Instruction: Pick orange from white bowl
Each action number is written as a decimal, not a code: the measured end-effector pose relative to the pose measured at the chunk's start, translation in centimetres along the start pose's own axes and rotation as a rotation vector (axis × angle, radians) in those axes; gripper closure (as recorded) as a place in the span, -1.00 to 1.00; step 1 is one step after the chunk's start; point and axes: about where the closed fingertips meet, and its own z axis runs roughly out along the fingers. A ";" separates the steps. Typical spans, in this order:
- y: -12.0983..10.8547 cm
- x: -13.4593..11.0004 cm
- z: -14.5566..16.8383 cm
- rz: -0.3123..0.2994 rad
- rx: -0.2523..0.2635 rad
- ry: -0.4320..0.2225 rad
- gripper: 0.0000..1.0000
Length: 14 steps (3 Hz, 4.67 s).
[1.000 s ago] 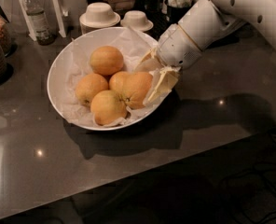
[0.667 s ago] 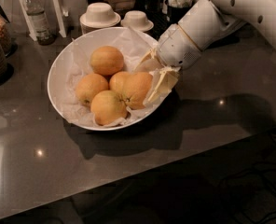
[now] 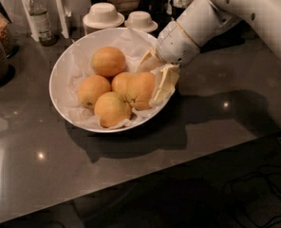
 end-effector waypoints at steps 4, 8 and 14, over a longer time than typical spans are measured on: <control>-0.7 -2.6 -1.1 -0.104 0.062 -0.020 1.00; 6.5 -7.9 -8.8 -0.134 0.354 0.048 1.00; 8.2 -8.2 -8.2 -0.161 0.361 0.043 1.00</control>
Offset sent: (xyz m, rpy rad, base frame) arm 0.0504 0.0423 0.1452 0.2013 -0.5280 0.1565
